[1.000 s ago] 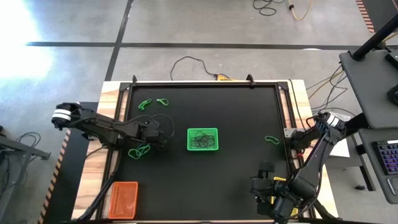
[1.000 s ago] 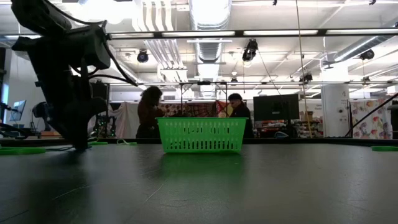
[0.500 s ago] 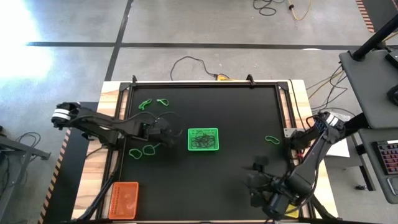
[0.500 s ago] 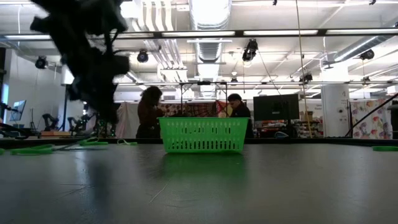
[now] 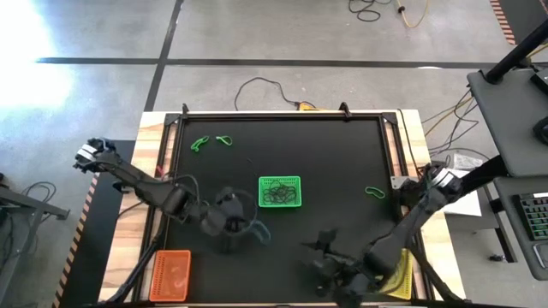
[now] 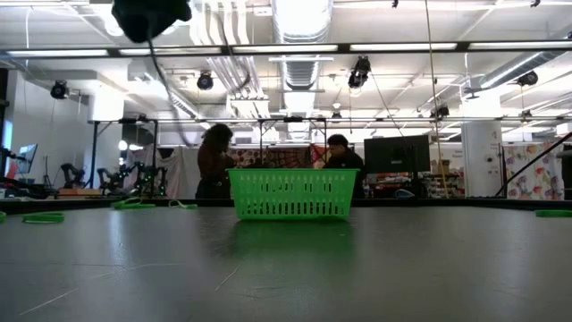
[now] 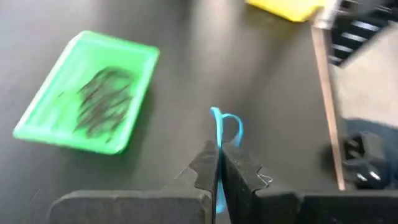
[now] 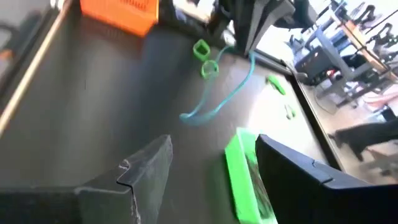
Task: Sort rubber bands into baskets
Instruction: Put the blue rubber band into the yellow basket
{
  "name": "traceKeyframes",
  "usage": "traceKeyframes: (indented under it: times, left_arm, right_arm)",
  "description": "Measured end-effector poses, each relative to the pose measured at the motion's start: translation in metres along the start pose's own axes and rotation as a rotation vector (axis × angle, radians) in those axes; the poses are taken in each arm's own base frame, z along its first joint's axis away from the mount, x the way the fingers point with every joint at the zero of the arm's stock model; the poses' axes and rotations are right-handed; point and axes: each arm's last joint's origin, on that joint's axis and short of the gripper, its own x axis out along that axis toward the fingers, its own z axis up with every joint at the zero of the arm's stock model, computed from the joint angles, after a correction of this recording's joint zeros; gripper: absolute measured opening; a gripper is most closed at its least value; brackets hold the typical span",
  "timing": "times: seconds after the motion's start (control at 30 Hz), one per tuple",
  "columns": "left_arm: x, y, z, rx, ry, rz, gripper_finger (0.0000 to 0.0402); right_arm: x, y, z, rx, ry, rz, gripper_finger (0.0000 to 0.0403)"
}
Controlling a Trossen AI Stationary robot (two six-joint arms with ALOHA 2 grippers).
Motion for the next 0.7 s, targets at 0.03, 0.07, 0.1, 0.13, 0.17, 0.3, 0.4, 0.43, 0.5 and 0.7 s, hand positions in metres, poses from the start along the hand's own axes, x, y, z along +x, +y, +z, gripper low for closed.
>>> traceKeyframes:
  times: [0.03,0.07,0.1,0.13,0.17,0.3,0.4,0.43,0.5,0.7]
  left_arm:
    - [0.000,-0.007,0.000,0.038,-0.009,-0.021,0.0000]
    - [0.002,-0.012,0.000,0.067,-0.018,-0.037,0.0000]
    - [0.004,-0.017,0.000,0.089,-0.028,-0.052,0.0000]
    - [0.007,-0.021,0.000,0.106,-0.034,-0.060,0.0000]
    - [0.009,-0.024,0.001,0.121,-0.037,-0.065,0.0000]
    - [0.027,-0.034,-0.011,0.194,0.015,-0.048,0.0000]
    - [0.050,-0.039,-0.021,0.228,0.045,-0.036,0.0000]
    - [0.058,-0.042,-0.024,0.241,0.043,-0.036,0.0000]
    - [0.077,-0.045,-0.028,0.268,0.028,-0.038,0.0000]
    - [0.116,-0.054,-0.034,0.262,-0.084,-0.064,0.0000]
  right_arm:
    - [0.009,0.002,0.003,0.018,-0.021,-0.004,0.0226]
    - [0.017,0.004,0.006,0.029,-0.042,-0.007,0.0226]
    - [0.026,0.005,0.009,0.034,-0.061,-0.013,0.0226]
    - [0.034,0.006,0.011,0.039,-0.077,-0.021,0.0226]
    - [0.042,0.006,0.012,0.031,-0.084,-0.022,0.0226]
    - [0.060,0.003,0.014,-0.005,-0.058,0.013,0.0226]
    - [0.060,0.001,0.013,-0.022,-0.040,0.023,0.0226]
    - [0.060,0.001,0.012,-0.015,-0.038,0.034,0.0226]
    - [0.060,0.001,0.011,-0.009,-0.022,0.038,0.0226]
    - [0.059,-0.001,-0.012,0.030,0.178,0.104,0.0226]
